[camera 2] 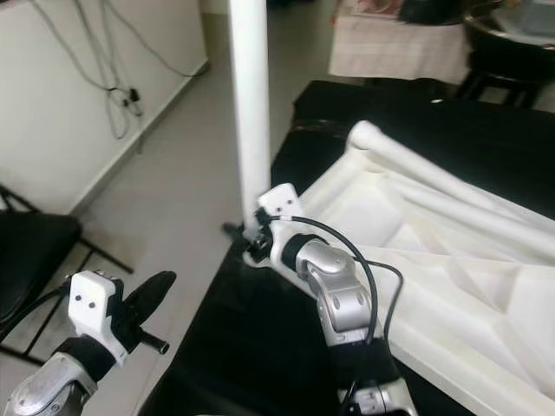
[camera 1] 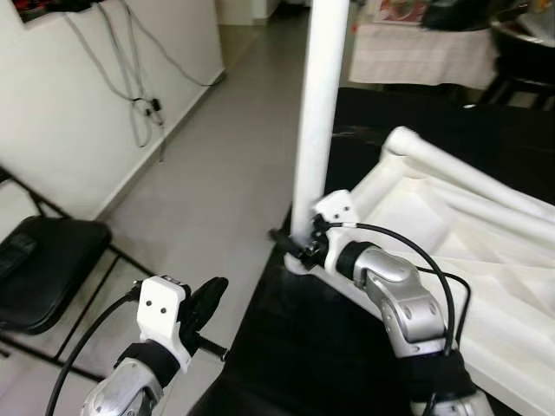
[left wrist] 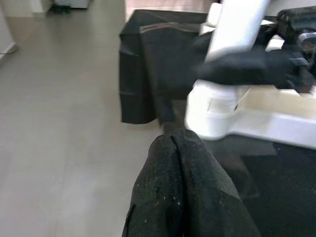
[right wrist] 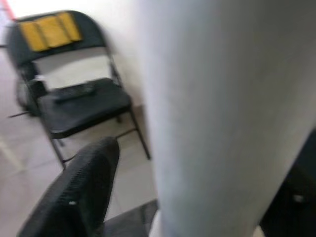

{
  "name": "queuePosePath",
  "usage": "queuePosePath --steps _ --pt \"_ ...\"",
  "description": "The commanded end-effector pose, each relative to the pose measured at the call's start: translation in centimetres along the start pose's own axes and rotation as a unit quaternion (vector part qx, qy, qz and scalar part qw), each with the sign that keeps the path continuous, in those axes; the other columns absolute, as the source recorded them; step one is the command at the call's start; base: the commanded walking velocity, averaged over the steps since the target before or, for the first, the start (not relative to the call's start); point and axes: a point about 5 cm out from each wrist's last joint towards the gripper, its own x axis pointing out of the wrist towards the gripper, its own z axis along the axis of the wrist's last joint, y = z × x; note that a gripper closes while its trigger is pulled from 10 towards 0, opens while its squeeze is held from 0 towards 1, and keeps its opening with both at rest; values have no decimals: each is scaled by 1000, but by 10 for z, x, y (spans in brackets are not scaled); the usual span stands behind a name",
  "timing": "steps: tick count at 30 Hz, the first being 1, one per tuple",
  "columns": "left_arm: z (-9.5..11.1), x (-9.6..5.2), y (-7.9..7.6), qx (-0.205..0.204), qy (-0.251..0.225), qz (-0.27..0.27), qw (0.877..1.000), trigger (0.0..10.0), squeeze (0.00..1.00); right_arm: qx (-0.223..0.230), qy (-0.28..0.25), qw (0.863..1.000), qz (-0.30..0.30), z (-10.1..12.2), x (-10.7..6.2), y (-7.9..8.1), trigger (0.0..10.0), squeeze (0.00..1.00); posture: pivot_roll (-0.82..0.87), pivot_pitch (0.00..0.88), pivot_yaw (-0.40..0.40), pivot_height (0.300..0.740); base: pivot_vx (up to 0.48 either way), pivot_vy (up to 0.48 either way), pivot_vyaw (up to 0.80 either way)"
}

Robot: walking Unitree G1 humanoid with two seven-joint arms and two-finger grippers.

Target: Building children table

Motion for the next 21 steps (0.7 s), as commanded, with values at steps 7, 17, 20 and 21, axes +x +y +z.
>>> queuePosePath --steps 7,17,20,21 --pt "-4 -1 -8 -19 9 -13 1000 10000 0 -17 15 991 135 -5 23 8 10000 0 -9 107 7 740 0 0 0" --pt "-1 -5 -14 -30 3 -17 999 10000 0 48 -38 973 224 14 34 -5 0 0 -29 149 -9 740 0 0 0" --pt "-1 -4 -14 -31 3 -19 999 10000 0 53 -50 967 245 15 29 -7 0 0 -35 148 -5 740 0 0 0" --pt "-1 -4 -14 -32 3 -20 999 10000 0 51 -50 968 242 13 27 -7 0 0 -39 148 -2 740 0 0 0"
